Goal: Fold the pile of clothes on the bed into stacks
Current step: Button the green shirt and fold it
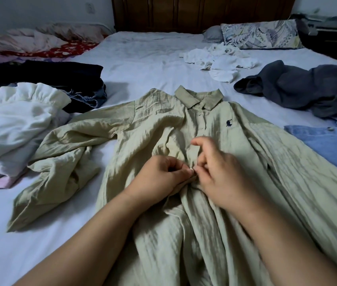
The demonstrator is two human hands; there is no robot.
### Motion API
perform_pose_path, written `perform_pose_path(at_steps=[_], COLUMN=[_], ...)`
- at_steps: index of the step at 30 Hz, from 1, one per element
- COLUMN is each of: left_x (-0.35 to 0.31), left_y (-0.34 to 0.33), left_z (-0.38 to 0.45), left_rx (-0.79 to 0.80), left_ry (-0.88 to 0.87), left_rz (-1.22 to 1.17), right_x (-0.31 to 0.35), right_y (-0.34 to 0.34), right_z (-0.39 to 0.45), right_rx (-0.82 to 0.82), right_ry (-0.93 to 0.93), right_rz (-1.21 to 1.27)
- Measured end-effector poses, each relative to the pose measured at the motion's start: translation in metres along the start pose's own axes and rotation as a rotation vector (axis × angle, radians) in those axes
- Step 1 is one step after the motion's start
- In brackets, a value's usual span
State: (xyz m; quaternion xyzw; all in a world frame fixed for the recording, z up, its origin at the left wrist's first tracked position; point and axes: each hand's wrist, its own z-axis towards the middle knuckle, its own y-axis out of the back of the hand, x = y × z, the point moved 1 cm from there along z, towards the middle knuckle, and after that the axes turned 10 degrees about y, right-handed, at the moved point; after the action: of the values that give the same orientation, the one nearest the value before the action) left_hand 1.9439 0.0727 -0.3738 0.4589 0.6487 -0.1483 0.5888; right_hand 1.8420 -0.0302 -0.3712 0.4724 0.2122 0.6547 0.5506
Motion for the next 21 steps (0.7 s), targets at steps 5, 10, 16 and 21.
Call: perform_pose_path(at_steps=[5, 10, 16, 21], left_x=[0.005, 0.004, 0.018, 0.019], left_y=[0.012, 0.01, -0.016, 0.016], left_z=[-0.024, -0.081, -0.107, -0.11], left_rx=[-0.194, -0.184, -0.191, -0.226], left_ry=[-0.206, -0.054, -0.261, -0.318], left_rz=[0.271, 0.714, 0.728, 0.634], right_x=[-0.002, 0.028, 0.026, 0.018], right_y=[0.038, 0.045, 0.037, 0.053], right_z=[-0.021, -0.06, -0.072, -0.074], right_rx=[-0.104, 0.215, 0.262, 0.118], right_ry=[-0.252, -0.384, -0.376, -0.494], right_rz=[0.079, 0.089, 0.11, 0.737])
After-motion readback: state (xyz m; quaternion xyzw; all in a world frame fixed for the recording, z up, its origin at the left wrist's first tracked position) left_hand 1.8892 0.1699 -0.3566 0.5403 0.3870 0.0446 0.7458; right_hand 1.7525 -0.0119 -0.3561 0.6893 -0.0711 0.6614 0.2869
